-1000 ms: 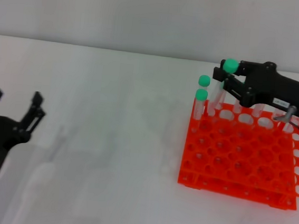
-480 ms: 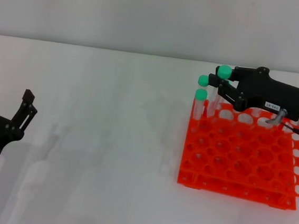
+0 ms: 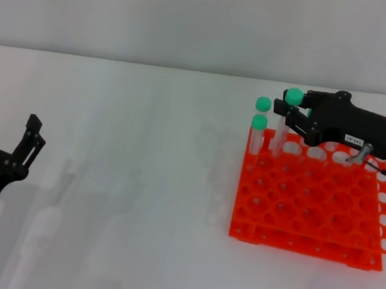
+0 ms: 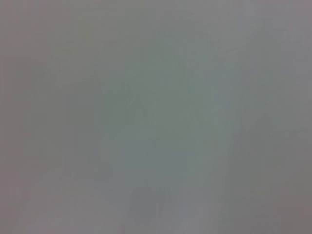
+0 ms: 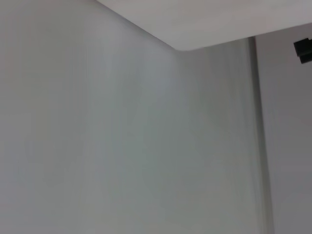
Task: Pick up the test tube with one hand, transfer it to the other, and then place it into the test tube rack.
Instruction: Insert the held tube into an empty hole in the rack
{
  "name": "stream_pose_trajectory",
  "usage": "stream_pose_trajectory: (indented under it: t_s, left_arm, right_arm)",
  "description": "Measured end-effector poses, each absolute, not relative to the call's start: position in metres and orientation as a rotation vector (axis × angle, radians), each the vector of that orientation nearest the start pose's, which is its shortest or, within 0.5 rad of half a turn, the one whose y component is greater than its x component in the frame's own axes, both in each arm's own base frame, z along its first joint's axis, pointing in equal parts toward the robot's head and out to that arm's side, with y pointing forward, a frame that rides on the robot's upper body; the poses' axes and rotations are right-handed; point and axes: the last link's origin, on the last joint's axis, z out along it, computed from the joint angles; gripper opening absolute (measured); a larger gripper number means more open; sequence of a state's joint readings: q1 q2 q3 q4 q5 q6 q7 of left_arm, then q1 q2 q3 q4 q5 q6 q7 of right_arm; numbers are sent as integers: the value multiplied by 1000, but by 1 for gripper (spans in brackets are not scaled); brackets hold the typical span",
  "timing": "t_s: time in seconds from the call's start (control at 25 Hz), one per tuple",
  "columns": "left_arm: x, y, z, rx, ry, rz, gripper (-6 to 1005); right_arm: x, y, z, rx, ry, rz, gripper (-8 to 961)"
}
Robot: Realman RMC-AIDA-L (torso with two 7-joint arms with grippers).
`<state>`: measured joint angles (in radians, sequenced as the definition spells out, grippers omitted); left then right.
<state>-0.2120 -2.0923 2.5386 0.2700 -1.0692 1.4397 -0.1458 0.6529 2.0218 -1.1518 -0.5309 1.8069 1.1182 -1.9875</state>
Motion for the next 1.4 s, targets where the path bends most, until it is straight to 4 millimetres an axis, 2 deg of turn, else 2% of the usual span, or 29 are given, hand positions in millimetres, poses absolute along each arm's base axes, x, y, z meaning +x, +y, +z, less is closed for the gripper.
stream_pose_trajectory:
  t_s: [0.72,1.4]
  left_arm:
    - [-334,254,-17,-1458,-555,-861,895]
    - [-334,255,-15,-1459,-543,-861,895]
  right_arm:
    - [220,404,-19,-2441,440,738,302]
    - [223,401,-23,-2458,440,726,327]
